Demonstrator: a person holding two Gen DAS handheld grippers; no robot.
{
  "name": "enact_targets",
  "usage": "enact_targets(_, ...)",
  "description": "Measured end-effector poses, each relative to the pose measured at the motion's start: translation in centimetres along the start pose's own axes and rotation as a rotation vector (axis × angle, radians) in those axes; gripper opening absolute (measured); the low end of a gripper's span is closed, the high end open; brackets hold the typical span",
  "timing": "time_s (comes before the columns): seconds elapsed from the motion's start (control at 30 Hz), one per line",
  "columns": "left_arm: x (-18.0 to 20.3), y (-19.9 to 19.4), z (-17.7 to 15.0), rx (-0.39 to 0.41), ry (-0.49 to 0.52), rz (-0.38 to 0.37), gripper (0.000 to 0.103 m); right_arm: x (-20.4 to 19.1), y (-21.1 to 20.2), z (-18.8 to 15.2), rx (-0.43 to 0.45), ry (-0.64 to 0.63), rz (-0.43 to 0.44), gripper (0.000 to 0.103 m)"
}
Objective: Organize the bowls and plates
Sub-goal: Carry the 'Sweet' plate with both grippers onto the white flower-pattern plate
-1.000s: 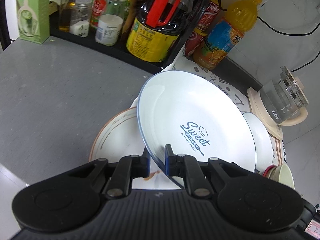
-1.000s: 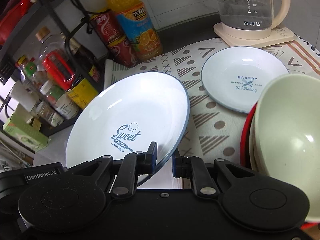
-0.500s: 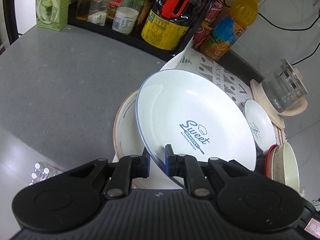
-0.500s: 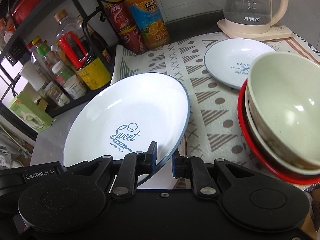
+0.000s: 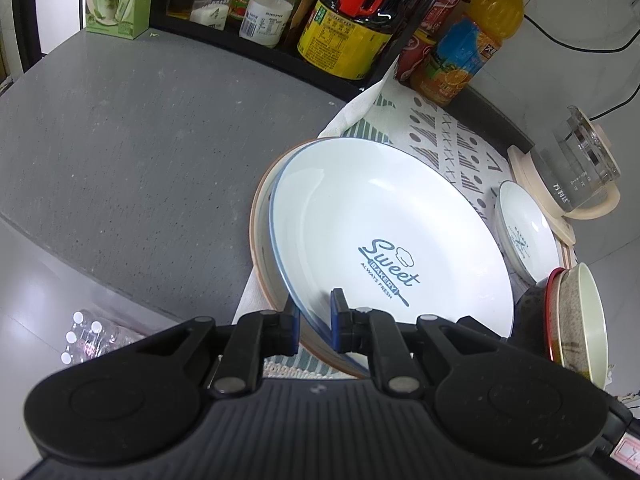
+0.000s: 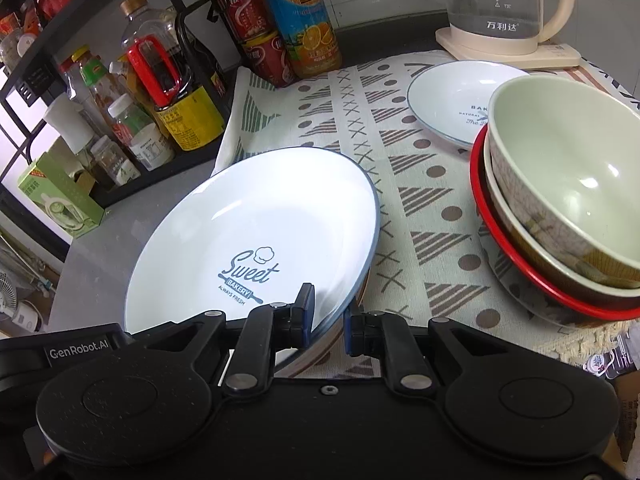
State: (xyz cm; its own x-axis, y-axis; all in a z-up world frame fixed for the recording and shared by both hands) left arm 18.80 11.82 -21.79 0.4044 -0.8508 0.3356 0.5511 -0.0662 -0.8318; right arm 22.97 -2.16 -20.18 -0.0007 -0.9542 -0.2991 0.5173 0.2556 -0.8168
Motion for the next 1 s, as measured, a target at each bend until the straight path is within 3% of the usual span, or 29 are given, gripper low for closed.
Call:
enact_targets(0.47, 0.3, 1.5, 0.1, -0.033, 0.002, -0.014, 0.013, 0.1, 0.7, -0.1, -0.007, -0.022, -0.042, 0.014)
enact_targets(0.63, -0.1, 1.7, 0.5, -0.083, -0.029, -0.038, 0.014, 0.0, 0.9, 0.2, 0.0, -0.032, -0.058, 0.014)
enact_targets(0.8, -1.4, 0.1, 1.7, -0.009, -0.043, -0.004, 0.014, -0.1, 1.0, 0.2, 0.002, -0.041, -0.071, 0.014)
enact_targets(1.0, -2.0, 0.3, 2.5, 0.009, -0.047, 0.022, 0.014, 0.2, 1.0, 0.2, -0.002, -0.035, -0.086, 0.013)
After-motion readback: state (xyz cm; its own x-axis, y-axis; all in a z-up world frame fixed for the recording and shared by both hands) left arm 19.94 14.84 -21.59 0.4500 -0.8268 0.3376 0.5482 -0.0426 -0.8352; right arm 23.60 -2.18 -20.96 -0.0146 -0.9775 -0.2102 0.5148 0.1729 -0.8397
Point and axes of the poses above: each gripper's, at about its wrist camera, not at the fingertips, and y roughly the way its jaws point, x to its right, z to its top, the point moved 6 cm from there along y, roughly the way its jaws point, and after that the axes turned 5 degrees about y, right-handed, at the moved point
